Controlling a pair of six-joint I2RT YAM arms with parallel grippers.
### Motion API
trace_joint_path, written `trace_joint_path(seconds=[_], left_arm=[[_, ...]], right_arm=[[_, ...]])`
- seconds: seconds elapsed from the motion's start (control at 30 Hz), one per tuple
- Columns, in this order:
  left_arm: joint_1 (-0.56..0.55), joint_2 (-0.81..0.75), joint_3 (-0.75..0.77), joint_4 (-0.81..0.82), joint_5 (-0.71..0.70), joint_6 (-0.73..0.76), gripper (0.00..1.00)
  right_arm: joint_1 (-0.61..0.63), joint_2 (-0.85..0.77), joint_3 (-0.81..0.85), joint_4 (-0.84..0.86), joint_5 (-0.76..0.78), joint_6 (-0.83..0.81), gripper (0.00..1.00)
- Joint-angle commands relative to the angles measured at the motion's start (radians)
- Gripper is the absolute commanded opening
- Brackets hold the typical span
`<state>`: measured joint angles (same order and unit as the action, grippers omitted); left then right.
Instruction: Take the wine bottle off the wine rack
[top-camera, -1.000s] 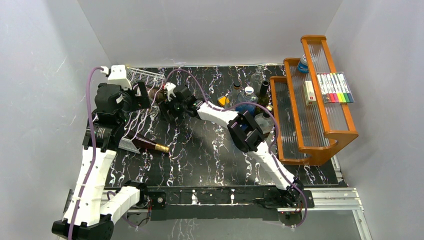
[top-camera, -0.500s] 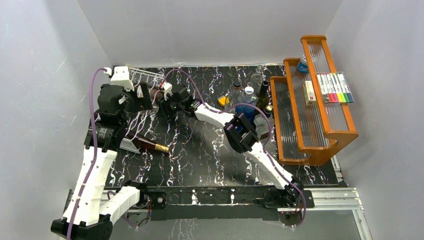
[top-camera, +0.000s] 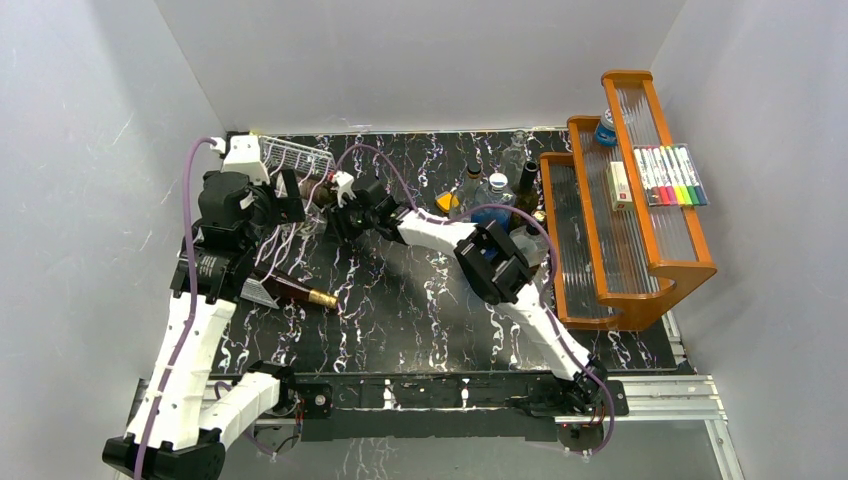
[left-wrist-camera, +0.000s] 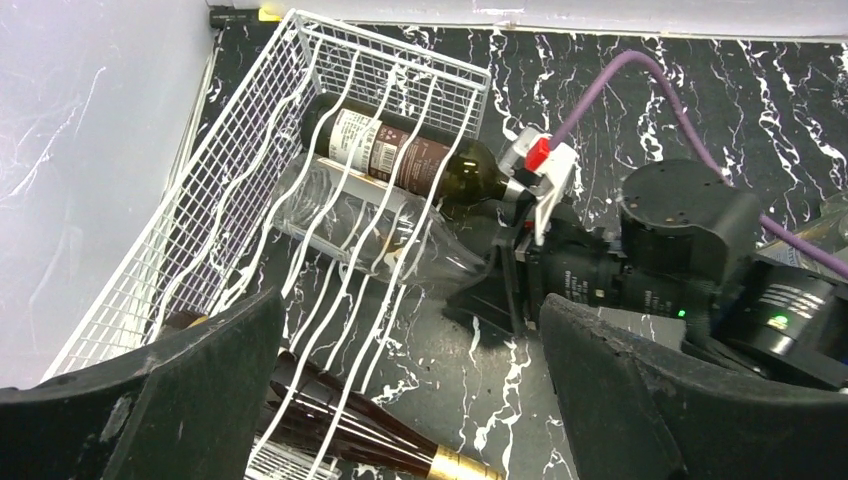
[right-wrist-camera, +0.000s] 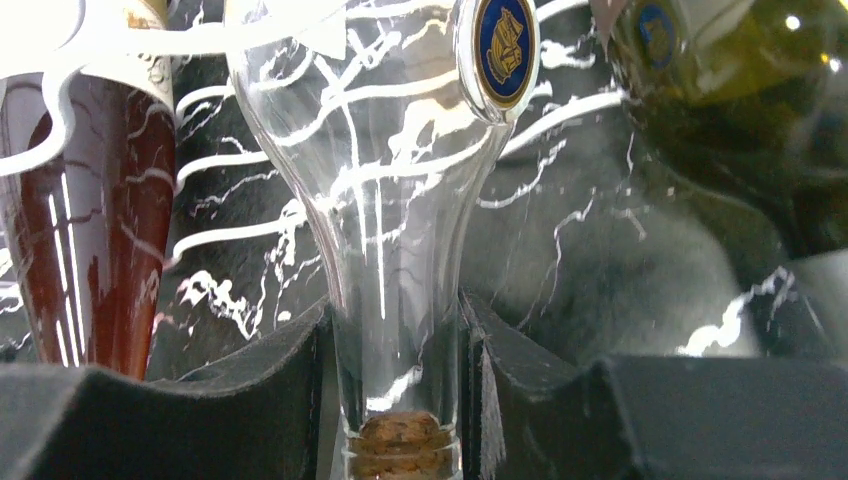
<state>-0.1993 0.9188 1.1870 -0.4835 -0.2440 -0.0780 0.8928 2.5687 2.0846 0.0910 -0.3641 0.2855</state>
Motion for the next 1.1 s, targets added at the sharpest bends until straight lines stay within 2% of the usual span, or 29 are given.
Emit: trace_joint_path(seconds=[0.0, 0.23, 0.37, 0.47, 0.53, 0.67, 0.8, 0.97, 1.07], left_arm=[[-0.003, -0.017, -0.02, 0.007, 0.001, 0.003, 0.98], [-0.002, -0.007, -0.056, 0.035, 0.021, -0.001, 0.98], [-0.003, 0.006, -0.082, 0.048, 0.027, 0.0, 0.98], [-0.003, 0.038, -0.122, 0.074, 0.085, -0.036, 0.98], [-0.002, 0.044, -0.132, 0.091, 0.118, -0.037, 0.98], [-0.003, 0.057, -0.177, 0.16, 0.322, -0.025, 0.97], [-0.003, 0.045, -0.216, 0.218, 0.433, -0.021, 0.94], [-0.002, 0.03, -0.237, 0.264, 0.569, 0.002, 0.9], [-0.004, 0.033, -0.248, 0.302, 0.719, 0.018, 0.89]], right_arm=[[0.009, -0.207, -0.118, 0.061, -0.028, -0.005, 0.0], [0.009, -0.408, -0.395, 0.094, -0.004, -0.063, 0.0], [0.009, -0.518, -0.511, 0.05, 0.017, -0.092, 0.0], [0.007, -0.696, -0.695, -0.003, 0.054, -0.092, 0.0], [0.004, -0.746, -0.726, -0.039, 0.087, -0.098, 0.0], [-0.026, -0.874, -0.803, -0.142, 0.099, -0.096, 0.0], [-0.046, -0.98, -0.871, -0.208, 0.118, -0.094, 0.0], [-0.062, -1.045, -0.87, -0.304, 0.154, -0.094, 0.0], [-0.072, -1.082, -0.841, -0.384, 0.176, -0.094, 0.0]])
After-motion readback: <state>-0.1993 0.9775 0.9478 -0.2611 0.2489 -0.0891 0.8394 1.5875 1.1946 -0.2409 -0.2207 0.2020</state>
